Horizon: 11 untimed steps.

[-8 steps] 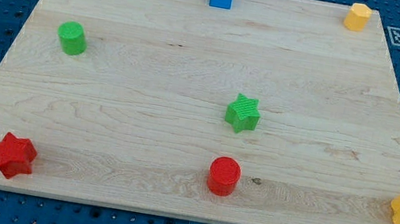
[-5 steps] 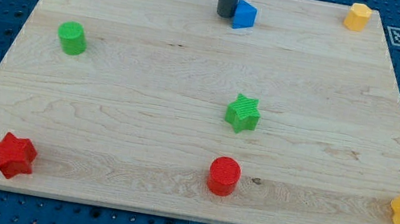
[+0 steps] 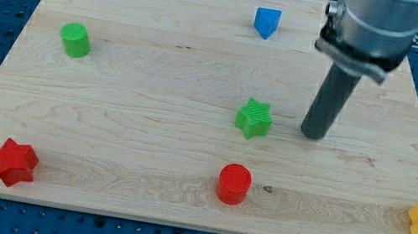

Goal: Move the green star to top center of the board

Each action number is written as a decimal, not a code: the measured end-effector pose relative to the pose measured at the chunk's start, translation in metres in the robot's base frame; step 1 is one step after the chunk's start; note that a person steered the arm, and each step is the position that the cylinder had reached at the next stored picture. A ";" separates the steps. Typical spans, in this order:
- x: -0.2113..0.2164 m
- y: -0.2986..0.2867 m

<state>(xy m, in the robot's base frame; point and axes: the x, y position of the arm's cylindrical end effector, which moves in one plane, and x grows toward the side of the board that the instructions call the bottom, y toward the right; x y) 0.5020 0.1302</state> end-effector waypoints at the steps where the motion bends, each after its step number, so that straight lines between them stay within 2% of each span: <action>1: 0.033 -0.009; 2: 0.029 -0.018; 3: 0.011 -0.060; 4: -0.007 -0.077; 6: -0.033 -0.083; 8: -0.045 -0.120; 11: -0.067 -0.097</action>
<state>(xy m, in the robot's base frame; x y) 0.4347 0.0332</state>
